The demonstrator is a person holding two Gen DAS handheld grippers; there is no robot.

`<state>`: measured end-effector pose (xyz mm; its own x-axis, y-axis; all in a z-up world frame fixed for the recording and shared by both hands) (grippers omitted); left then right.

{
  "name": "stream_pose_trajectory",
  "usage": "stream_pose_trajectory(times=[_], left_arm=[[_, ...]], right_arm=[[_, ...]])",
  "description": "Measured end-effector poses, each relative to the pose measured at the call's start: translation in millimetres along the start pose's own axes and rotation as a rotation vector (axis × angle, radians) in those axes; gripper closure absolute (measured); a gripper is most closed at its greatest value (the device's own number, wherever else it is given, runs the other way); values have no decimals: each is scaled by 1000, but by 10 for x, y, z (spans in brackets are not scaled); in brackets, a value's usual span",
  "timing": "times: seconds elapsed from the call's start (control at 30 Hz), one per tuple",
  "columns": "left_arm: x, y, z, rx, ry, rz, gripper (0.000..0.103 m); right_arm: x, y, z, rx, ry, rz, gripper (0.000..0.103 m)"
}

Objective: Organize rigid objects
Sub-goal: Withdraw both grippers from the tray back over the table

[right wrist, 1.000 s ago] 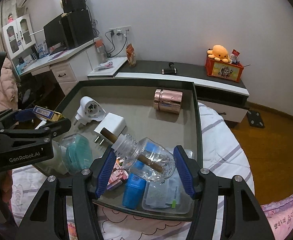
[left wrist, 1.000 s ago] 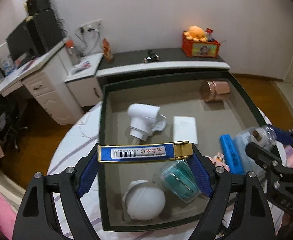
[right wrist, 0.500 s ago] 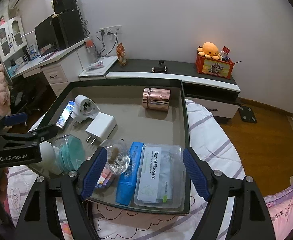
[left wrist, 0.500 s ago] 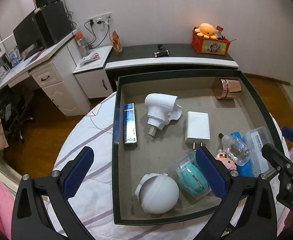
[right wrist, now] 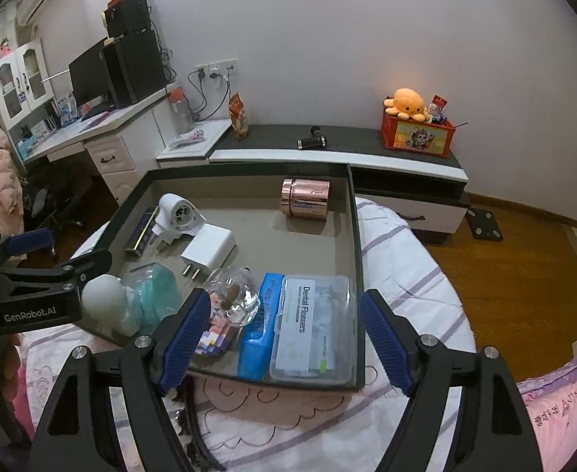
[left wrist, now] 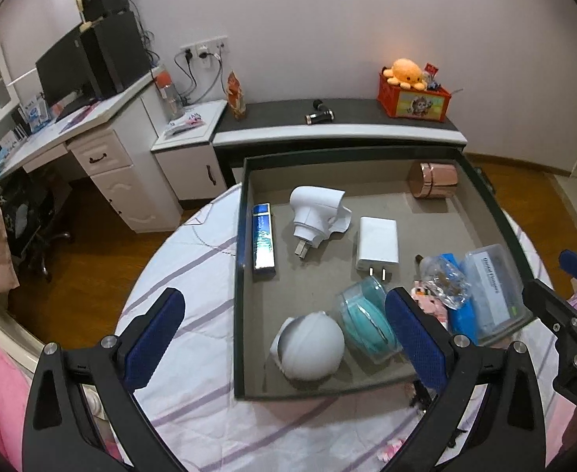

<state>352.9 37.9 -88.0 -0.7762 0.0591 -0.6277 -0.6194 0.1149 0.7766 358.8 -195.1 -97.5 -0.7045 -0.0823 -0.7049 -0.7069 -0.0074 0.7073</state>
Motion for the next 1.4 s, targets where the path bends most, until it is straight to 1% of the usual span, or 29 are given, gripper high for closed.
stream_pose_trajectory(times=[0.13, 0.4, 0.47, 0.63, 0.77, 0.97, 1.1, 1.23, 1.4], left_arm=[[46, 256, -24, -32, -12, -42, 0], [229, 950, -62, -12, 2, -149, 0], [303, 1126, -96, 4, 4, -175, 0], [504, 1496, -206, 13, -13, -223, 0], [689, 1726, -286, 29, -20, -253, 0], [955, 1912, -304, 37, -2, -272, 0], [1009, 1967, -320, 29, -6, -273, 0], [1008, 1957, -335, 27, -10, -272, 0], [1004, 1795, -354, 29, -15, -230, 0]], right_arm=[[24, 282, -14, -4, -4, -38, 23], [136, 873, -26, -6, -7, -116, 23], [203, 1031, -34, -4, -7, -137, 22], [370, 1409, -69, 2, -22, -179, 22], [535, 1683, -104, 12, -26, -205, 21], [787, 1963, -55, 8, -5, -225, 20], [855, 2041, -21, -4, 6, -229, 20], [852, 2047, -19, -8, 12, -233, 20], [864, 1928, -4, -24, 15, -200, 20]])
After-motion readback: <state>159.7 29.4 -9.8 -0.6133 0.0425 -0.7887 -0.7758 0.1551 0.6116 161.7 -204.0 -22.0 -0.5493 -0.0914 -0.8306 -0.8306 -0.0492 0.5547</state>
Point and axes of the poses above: each gripper's, at about its wrist camera, not at the fingertips, and y roughly against the way its jaws point, z to its left, x to its underside, the point moved 9 cm from there along -y, roughly the way its jaws point, and after that the axes turned 10 degrees about x, right-handed, at the moved point
